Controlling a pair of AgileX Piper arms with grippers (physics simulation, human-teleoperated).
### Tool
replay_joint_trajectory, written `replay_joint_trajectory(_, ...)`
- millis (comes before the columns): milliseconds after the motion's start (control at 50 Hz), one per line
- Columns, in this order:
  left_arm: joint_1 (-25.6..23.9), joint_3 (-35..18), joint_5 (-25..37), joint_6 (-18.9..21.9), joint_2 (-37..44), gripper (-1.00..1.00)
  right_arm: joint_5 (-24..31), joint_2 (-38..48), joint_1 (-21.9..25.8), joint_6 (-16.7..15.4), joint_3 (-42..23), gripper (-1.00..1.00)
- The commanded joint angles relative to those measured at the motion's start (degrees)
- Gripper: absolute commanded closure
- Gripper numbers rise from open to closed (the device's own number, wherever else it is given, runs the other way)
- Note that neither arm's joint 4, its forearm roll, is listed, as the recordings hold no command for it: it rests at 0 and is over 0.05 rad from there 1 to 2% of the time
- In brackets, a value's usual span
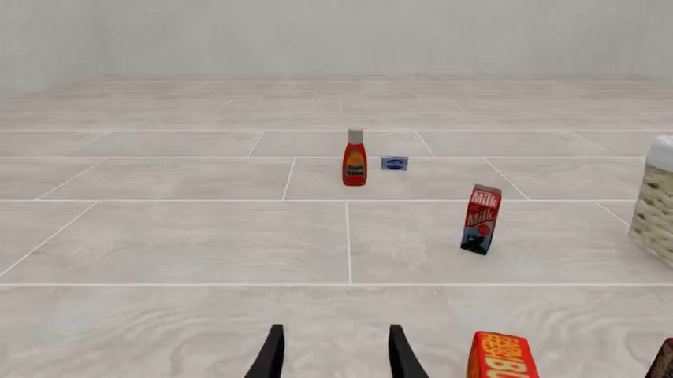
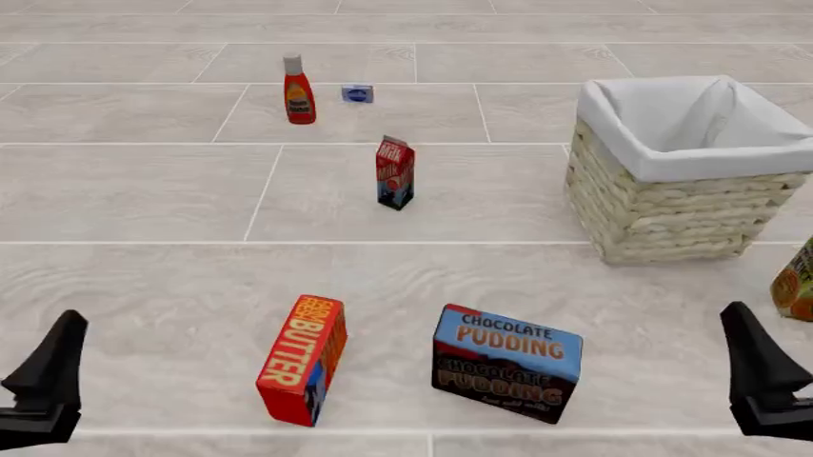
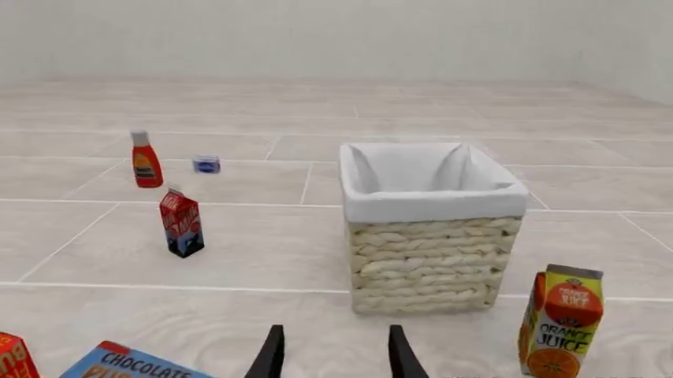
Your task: Pick the milk and place it in the basket.
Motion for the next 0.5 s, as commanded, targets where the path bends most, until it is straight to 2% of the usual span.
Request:
replay_joint_trajectory(20,0.0,-0.1,-0.1,0.0,0.3,-1.0,-12.0,14.2,-0.3,-0.5,-0.8,-1.0)
replay_joint_trajectory(80,0.0,-0.1,-0.1,0.0,0.3,-1.0,-16.8,21.8,0.8,-1.2,-3.2,-1.0)
replay_joint_trajectory(100,0.0,-0.1,-0.1,0.0,0.3,-1.0,-20.4,29.6,3.2,-1.9,-5.3,-1.0)
replay_joint_trajectory(120,0.0,-0.1,-0.1,0.0,0.3,-1.0,-21.8,31.7,2.7,-3.8,-6.0,-1.0)
replay_joint_trajectory(300,0.0,-0.1,-0.1,0.0,0.3,-1.0,-23.2,40.4,7.8,-5.4,-13.9,-1.0)
replay_joint_trajectory(340,0.0,-0.1,-0.1,0.0,0.3,-1.0,-23.5,42.7,9.4,-6.7,-15.7,-1.0)
replay_joint_trajectory(500,0.0,-0.1,-0.1,0.0,0.3,-1.0,-20.2,48.0,14.4,-6.7,-24.0,-1.0)
